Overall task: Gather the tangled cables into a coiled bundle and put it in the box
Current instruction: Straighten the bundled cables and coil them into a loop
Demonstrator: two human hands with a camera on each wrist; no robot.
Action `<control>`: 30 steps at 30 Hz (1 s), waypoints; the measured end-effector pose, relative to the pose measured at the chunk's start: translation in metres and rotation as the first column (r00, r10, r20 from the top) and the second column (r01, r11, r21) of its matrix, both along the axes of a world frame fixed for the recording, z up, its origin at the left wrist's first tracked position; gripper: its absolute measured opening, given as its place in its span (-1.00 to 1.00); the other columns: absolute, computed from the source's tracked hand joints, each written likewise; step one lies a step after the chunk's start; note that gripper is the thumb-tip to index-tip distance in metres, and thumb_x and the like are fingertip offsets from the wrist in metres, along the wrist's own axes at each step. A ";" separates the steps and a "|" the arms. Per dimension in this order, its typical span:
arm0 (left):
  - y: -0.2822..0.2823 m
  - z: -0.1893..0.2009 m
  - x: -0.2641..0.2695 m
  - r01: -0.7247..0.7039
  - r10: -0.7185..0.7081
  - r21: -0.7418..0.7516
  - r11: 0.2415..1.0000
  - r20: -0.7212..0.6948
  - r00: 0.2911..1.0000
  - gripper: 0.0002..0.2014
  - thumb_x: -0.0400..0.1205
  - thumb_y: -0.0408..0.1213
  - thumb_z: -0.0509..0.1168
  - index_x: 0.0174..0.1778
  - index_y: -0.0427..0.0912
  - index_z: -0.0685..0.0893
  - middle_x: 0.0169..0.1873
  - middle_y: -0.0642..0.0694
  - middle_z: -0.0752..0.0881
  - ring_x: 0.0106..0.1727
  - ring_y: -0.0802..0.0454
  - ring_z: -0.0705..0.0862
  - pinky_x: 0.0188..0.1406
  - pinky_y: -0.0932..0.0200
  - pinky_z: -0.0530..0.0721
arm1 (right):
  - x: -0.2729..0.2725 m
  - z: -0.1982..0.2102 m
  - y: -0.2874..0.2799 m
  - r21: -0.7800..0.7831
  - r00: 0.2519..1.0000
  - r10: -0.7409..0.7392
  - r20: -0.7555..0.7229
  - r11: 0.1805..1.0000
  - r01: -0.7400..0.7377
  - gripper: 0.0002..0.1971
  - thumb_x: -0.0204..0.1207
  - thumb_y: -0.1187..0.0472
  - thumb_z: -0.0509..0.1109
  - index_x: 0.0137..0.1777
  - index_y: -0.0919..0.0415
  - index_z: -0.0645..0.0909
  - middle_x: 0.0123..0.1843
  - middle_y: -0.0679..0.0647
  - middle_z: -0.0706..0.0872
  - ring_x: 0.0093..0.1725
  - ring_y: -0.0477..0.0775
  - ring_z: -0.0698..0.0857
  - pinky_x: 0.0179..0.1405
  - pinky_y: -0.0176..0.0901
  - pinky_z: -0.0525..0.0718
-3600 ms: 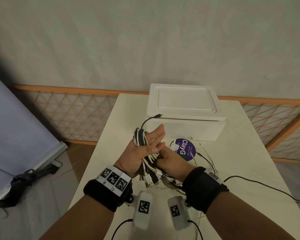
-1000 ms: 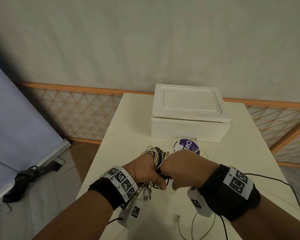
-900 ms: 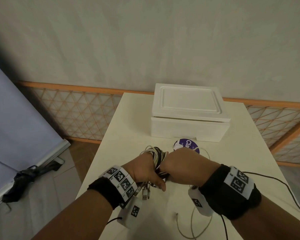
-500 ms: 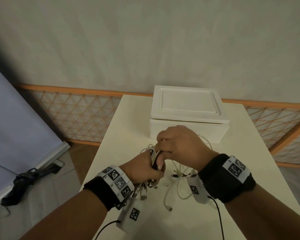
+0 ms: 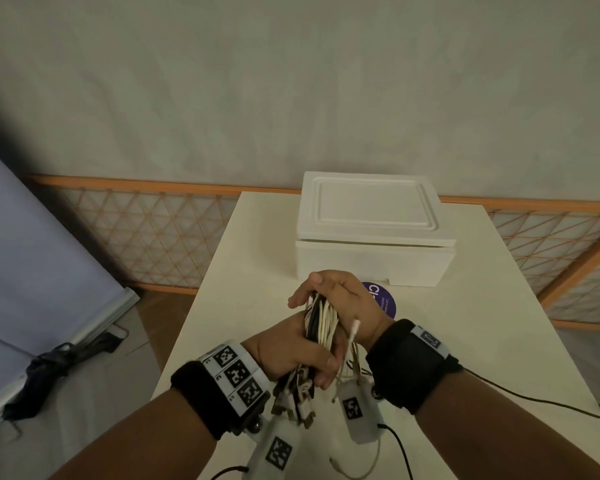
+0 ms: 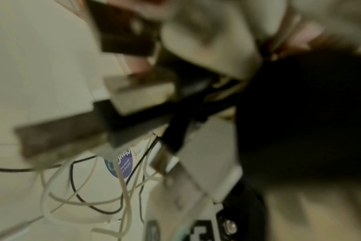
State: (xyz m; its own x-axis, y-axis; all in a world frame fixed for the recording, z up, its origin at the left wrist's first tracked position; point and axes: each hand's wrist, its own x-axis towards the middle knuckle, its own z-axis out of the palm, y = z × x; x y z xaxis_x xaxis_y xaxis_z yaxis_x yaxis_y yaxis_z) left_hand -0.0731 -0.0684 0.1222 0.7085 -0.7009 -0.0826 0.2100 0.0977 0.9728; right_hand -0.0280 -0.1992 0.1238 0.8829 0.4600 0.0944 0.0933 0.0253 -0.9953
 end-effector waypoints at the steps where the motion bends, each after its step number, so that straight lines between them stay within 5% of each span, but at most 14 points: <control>1: -0.001 0.001 0.000 0.011 -0.011 -0.021 1.000 -0.003 1.000 -0.95 0.34 -0.43 0.35 -0.31 -0.26 0.68 -0.56 -0.07 0.66 -0.57 0.05 0.60 -0.44 0.22 0.58 | -0.001 0.002 -0.001 0.015 1.000 0.006 -0.020 1.000 -0.006 -0.45 0.41 -0.21 0.27 -0.31 0.35 0.71 -0.27 0.34 0.75 -0.23 0.31 0.71 -0.08 0.01 0.68; 6: -0.005 0.001 0.002 0.038 -0.039 -0.127 0.991 0.001 0.999 -0.95 0.35 -0.44 0.34 -0.31 -0.32 0.66 -0.61 -0.12 0.63 -0.58 0.01 0.59 -0.43 0.23 0.57 | -0.004 0.007 0.003 0.077 0.994 -0.106 0.004 0.991 0.105 -0.52 0.45 0.00 0.31 -0.50 0.43 0.52 -0.57 0.11 0.54 -0.51 -0.01 0.51 -0.42 -0.21 0.51; 10: -0.007 -0.002 0.001 0.022 -0.031 -0.253 0.967 -0.032 0.999 -0.94 0.37 -0.49 0.31 -0.29 -0.34 0.67 -0.62 -0.10 0.63 -0.58 0.02 0.60 -0.44 0.25 0.59 | 0.002 0.009 0.006 0.105 0.993 -0.118 -0.028 0.987 0.120 -0.56 0.47 -0.02 0.29 -0.53 0.28 0.51 -0.60 -0.01 0.52 -0.54 -0.08 0.48 -0.40 -0.23 0.49; 14: 0.001 -0.003 0.006 0.014 -0.062 -0.485 0.874 -0.082 0.995 -0.93 0.48 -0.44 0.36 -0.16 -0.33 0.69 -0.53 -0.08 0.71 -0.46 0.05 0.69 -0.38 0.25 0.62 | 0.007 -0.006 -0.005 0.121 0.996 0.084 -0.025 0.989 -0.081 -0.38 0.38 -0.32 0.40 0.01 0.31 0.62 -0.17 0.11 0.68 -0.12 0.06 0.65 -0.01 -0.07 0.62; 17: 0.012 -0.001 0.015 -0.001 -0.062 -0.581 0.814 -0.090 0.994 -0.90 0.53 -0.43 0.29 -0.08 -0.35 0.66 -0.44 -0.07 0.75 -0.35 0.04 0.71 -0.24 0.22 0.64 | 0.006 -0.024 -0.022 0.158 0.935 0.291 -0.202 0.952 -0.262 -0.40 0.32 0.10 0.53 0.32 0.30 0.47 0.07 0.25 0.64 0.06 0.22 0.62 0.08 0.10 0.61; 20: 0.013 -0.005 0.016 -0.002 -0.067 -0.554 0.832 -0.104 0.992 -0.90 0.52 -0.44 0.29 -0.10 -0.34 0.67 -0.45 -0.07 0.75 -0.35 0.03 0.71 -0.26 0.22 0.64 | -0.002 -0.032 -0.029 0.216 0.857 0.430 -0.283 0.899 -0.380 -0.46 0.27 0.29 0.41 0.29 0.32 0.44 -0.02 0.32 0.58 -0.10 0.22 0.58 -0.21 -0.09 0.65; 25: 0.013 -0.010 0.014 -0.007 -0.093 -0.592 0.806 -0.139 0.986 -0.76 0.55 -0.44 0.26 0.11 -0.41 0.64 -0.40 -0.05 0.77 -0.31 0.04 0.72 -0.23 0.22 0.65 | 0.000 -0.047 -0.043 0.163 0.858 0.416 -0.300 0.909 -0.384 -0.44 0.30 0.35 0.49 0.29 0.44 0.43 -0.10 0.31 0.63 -0.16 0.25 0.60 -0.13 0.03 0.65; 27: 0.015 -0.013 0.016 -0.008 -0.098 -0.597 0.802 -0.144 0.985 -0.59 0.56 -0.43 0.22 0.34 -0.47 0.54 -0.37 -0.04 0.77 -0.29 0.06 0.71 -0.21 0.23 0.65 | 0.003 -0.046 -0.048 0.124 0.901 0.320 -0.294 0.947 -0.295 -0.65 0.32 0.36 0.46 0.09 0.43 0.52 -0.33 0.11 0.64 -0.38 0.07 0.61 -0.32 -0.09 0.67; 30: 0.014 -0.019 0.016 -0.007 -0.108 -0.588 0.809 -0.160 0.981 -0.47 0.56 -0.45 0.20 0.48 -0.51 0.38 -0.36 -0.04 0.77 -0.29 0.06 0.70 -0.19 0.22 0.64 | 0.007 -0.039 -0.048 0.095 0.937 0.123 -0.328 0.991 -0.097 -0.94 0.26 0.36 0.38 -0.27 0.26 0.59 -0.47 0.15 0.51 -0.47 0.13 0.49 -0.42 -0.09 0.58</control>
State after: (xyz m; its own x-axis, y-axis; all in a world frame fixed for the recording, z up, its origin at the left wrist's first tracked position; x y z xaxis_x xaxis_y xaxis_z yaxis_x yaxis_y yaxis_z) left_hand -0.0569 -0.0544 0.1028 0.6839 -0.6914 0.2329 0.3935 0.6184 0.6803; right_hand -0.0213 -0.2468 0.0846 0.8140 0.5591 -0.1572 -0.2501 0.0932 -0.9637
